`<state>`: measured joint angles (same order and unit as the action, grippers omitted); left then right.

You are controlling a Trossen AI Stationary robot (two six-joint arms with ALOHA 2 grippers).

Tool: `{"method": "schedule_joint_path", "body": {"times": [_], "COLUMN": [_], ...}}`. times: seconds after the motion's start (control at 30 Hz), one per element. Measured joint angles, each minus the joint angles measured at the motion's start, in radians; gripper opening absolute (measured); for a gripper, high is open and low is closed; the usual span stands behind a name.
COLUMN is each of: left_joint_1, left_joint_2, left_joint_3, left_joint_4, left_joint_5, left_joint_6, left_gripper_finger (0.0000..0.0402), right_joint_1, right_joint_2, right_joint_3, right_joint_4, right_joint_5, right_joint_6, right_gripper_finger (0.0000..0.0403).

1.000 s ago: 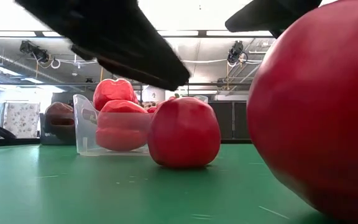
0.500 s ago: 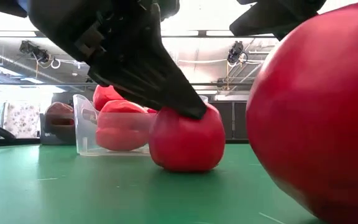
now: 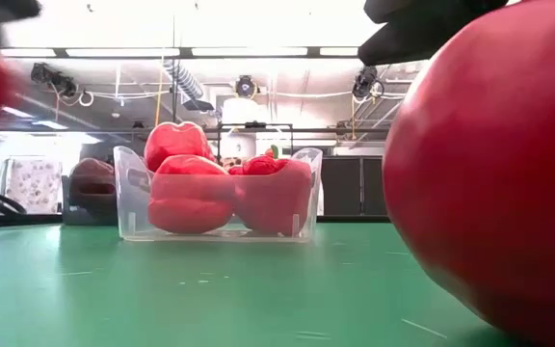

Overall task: Sort produce into baskets
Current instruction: Put the red tomato into the bottom black bin

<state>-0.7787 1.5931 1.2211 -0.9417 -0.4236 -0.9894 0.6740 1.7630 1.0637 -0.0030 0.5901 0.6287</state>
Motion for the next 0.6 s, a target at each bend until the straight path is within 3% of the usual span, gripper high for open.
{"method": "schedule_joint_path", "body": {"times": [0.3,0.6], "left_joint_1": [-0.236,-0.34], "left_joint_2": [-0.113,-0.119], "left_joint_3": [0.011,-0.1], "left_joint_4": [-0.439,-0.478], "left_joint_5": [0.129,0.301], "left_joint_6": [-0.445,-0.591], "left_gripper_finger": [0.0234,0.024], "right_joint_1": [-0.043,-0.063], "right_joint_2": [0.0,0.0], "right_joint_3": [0.0,0.0], "right_joint_4": [0.0,0.005], "right_joint_5": [0.019,0.004], "right_joint_6": [-0.006,0.005], "right_gripper_finger": [0.0168,0.0168]}}
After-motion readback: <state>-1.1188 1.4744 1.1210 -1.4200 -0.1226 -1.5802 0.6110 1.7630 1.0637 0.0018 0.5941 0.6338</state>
